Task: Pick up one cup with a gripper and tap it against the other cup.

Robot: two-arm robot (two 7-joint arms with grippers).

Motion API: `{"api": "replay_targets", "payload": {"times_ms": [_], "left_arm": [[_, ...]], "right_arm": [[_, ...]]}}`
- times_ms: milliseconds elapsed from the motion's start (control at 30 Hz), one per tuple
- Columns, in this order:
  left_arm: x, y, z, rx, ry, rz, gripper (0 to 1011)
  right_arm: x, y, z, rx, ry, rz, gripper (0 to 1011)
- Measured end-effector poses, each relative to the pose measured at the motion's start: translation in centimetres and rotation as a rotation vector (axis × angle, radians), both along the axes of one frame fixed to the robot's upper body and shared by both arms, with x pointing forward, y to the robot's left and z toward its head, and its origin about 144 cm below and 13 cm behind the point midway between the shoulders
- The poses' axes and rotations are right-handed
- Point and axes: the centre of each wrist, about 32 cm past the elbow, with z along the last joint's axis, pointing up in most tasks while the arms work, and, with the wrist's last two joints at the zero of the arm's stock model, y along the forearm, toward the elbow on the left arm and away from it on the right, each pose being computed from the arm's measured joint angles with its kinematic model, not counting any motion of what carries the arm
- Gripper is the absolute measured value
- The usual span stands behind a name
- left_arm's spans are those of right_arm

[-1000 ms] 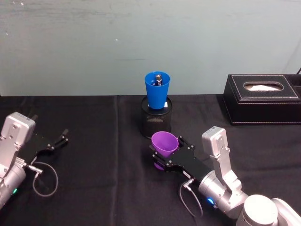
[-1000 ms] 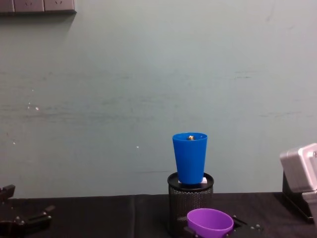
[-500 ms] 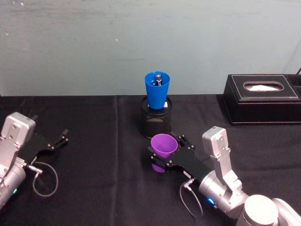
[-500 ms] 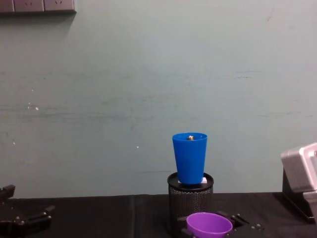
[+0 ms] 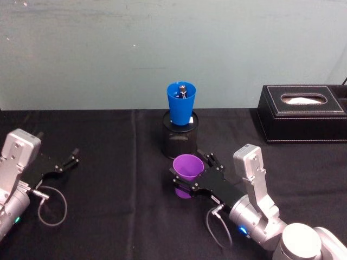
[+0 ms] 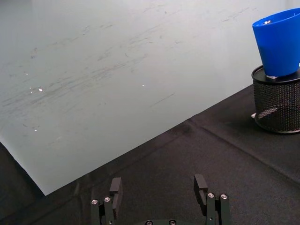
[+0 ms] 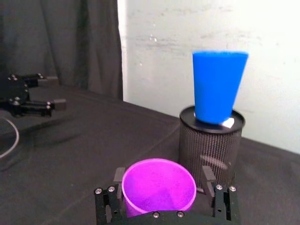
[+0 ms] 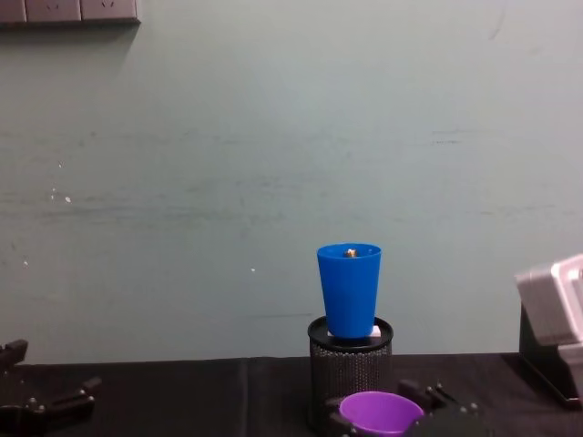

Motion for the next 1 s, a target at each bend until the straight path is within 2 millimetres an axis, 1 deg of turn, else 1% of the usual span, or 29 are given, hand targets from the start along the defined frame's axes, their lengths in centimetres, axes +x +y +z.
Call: {"api": "replay_targets", "payload": {"times_ms": [200,500,633,767,1000], "left_arm": [[0.0,0.0,0.0,0.000,0.000,0.000,1000],[0.0,0.0,0.0,0.000,0.000,0.000,1000],[0.0,0.0,0.0,0.000,0.000,0.000,1000],[0.0,0.0,0.0,0.000,0.000,0.000,1000],[0.0,0.0,0.0,0.000,0.000,0.000,1000]], "right_arm": [[-0.1,0.3,1.2,0.001,-0.040,0.015,1002],[-0.5,0.5,3.7,-0.001,-0.113,-0.005,1003],[-1.1,0.0,4.7,0.011,-0.136,-0.065,1002],[-2.2,-0.6,5.5,0.016,-0.140,-0.167,1002],[-3.6,-1.8,6.0,-0.005,-0.129,-0.333,1003]]}}
